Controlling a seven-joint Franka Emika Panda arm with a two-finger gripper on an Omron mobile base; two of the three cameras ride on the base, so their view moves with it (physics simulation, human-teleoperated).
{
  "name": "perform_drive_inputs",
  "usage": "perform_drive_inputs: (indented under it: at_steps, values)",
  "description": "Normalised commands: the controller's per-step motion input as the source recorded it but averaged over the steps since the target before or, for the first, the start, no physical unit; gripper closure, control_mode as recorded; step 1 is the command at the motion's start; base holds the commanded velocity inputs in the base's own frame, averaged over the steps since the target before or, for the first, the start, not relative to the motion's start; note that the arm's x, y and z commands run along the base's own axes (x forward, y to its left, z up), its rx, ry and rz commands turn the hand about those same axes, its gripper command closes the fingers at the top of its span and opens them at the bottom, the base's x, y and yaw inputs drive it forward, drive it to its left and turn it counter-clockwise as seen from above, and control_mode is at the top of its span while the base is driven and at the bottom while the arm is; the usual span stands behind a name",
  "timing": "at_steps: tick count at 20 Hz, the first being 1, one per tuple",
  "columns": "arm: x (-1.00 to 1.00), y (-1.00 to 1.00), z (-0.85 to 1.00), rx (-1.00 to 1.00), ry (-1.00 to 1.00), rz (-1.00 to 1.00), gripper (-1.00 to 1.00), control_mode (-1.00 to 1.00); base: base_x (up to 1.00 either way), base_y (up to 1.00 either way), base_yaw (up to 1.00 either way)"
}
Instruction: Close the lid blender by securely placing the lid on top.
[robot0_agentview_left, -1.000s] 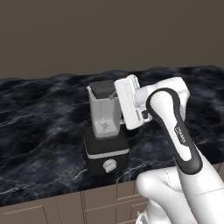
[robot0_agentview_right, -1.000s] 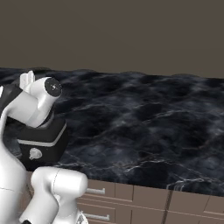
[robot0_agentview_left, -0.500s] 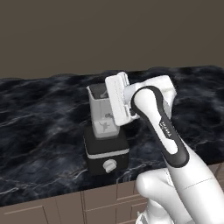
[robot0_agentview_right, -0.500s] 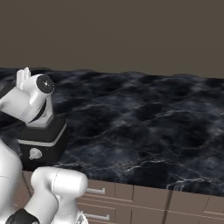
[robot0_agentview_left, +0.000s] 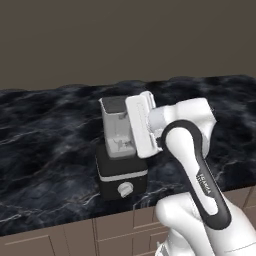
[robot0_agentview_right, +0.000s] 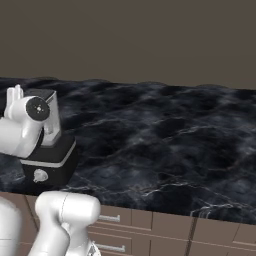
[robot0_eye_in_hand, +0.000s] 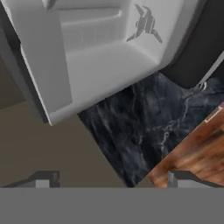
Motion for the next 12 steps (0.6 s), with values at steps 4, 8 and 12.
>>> perform_drive_inputs:
  at_steps: [4, 8, 12]
  values:
    - [-0.60, -0.04, 0.32, 0.00, -0.02, -0.01, -1.00, -1.00, 0.00, 0.00, 0.00]
    - [-0.44, -0.34, 0.06, 0.00, 0.00, 0.00, -1.00, -1.00, 0.00, 0.00, 0.00]
    - [-0.10, -0.74, 0.00, 0.00, -0.01, -0.01, -1.00, -1.00, 0.00, 0.00, 0.00]
